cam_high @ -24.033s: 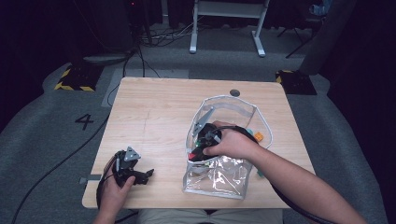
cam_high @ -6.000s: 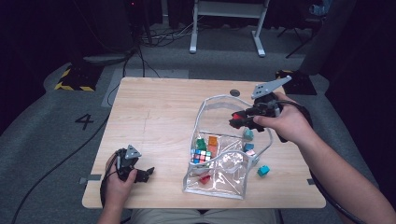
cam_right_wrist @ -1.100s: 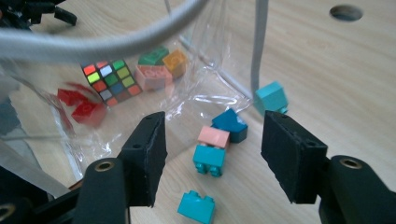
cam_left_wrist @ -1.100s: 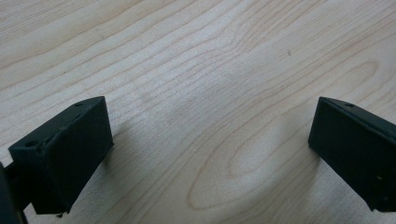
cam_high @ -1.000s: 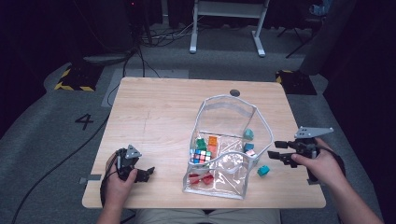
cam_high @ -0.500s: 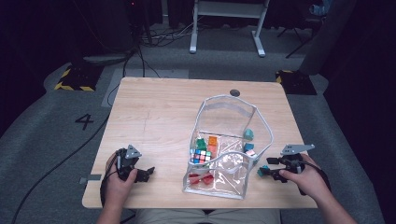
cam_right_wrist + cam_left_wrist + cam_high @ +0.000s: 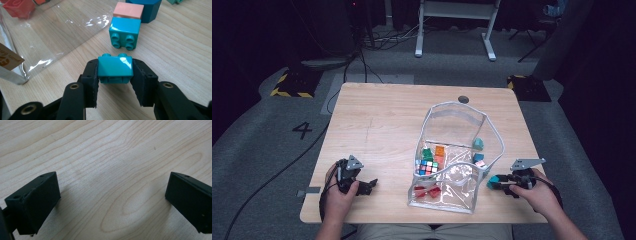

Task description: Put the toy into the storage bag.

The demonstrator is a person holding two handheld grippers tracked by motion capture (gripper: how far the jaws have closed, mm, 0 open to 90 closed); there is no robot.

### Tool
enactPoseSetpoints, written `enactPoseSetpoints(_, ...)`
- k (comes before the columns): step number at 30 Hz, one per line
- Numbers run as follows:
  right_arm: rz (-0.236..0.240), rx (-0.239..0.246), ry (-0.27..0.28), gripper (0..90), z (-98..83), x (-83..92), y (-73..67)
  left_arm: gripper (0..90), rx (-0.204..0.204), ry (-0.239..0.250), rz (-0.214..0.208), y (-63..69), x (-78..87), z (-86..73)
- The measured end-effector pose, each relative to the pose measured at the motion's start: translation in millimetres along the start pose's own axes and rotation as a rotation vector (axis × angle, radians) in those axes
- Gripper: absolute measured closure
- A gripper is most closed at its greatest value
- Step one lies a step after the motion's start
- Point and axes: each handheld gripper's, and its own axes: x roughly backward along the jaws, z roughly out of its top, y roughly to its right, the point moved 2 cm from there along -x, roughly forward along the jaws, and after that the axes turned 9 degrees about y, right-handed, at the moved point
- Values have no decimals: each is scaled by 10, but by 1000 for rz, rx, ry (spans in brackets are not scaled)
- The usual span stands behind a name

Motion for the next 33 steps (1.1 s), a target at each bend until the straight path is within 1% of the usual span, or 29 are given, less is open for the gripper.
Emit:
enactPoseSetpoints(1, 5, -3, 3, 593, 6, 7, -6, 0, 0, 0, 2, 0, 1, 0)
enactPoseSetpoints(2, 4, -6, -8, 594, 13, 29, -18, 0, 1, 1, 5, 1, 1, 0)
enactPoseSetpoints(4, 5, 6, 1, 594, 35, 56, -24, 0, 1, 2, 6, 1, 0, 0)
enactPoseSetpoints(5, 8, -3, 4, 594, 49, 76, -37, 0, 0, 0, -2, 0, 0, 0)
enactPoseSetpoints(6, 15, 2, 8, 594, 62, 93, -41, 0, 0, 0, 1, 0, 1, 0)
enactPoseSetpoints(7, 16, -9, 13, 594, 78, 114, -55, 0, -1, 0, -3, -1, -1, 0)
enactPoseSetpoints(11, 27, 14, 22, 594, 186, 242, -99, 0, 1, 2, 6, 1, 0, 0)
enactPoseSetpoints(14, 39, 26, 38, 595, 310, 379, -136, 0, 1, 1, 5, 1, 1, 0)
enactPoseSetpoints(16, 38, 38, 51, 595, 403, 480, -158, 0, 1, 2, 5, 1, 0, 0)
enactPoseSetpoints(17, 40, 42, 62, 595, 451, 531, -170, 0, 0, -1, -2, -1, 0, 0)
enactPoseSetpoints(18, 44, 49, 67, 594, 499, 583, -180, 0, 1, 0, 5, 1, 2, 0)
enactPoseSetpoints(19, 49, 47, 77, 595, 547, 632, -192, 0, 1, 0, 4, 0, 2, 0)
enactPoseSetpoints(21, 48, 60, 90, 595, 648, 734, -216, 0, 1, 1, 5, 1, 1, 0)
enactPoseSetpoints(24, 49, 73, 98, 594, 762, 842, -245, 0, 1, 1, 5, 1, 1, 0)
enactPoseSetpoints(25, 47, 88, 104, 595, 813, 885, -253, 0, 1, 1, 5, 1, 1, 0)
enactPoseSetpoints(29, 51, 100, 122, 595, 981, 1024, -295, 0, 1, 2, 6, 1, 0, -1)
enactPoseSetpoints(30, 48, 111, 126, 594, 1027, 1060, -303, 0, -1, 0, -3, -1, -1, 0)
enactPoseSetpoints(33, 55, 129, 137, 595, 1169, 1160, -337, 0, -2, 1, -2, -1, 0, 0)
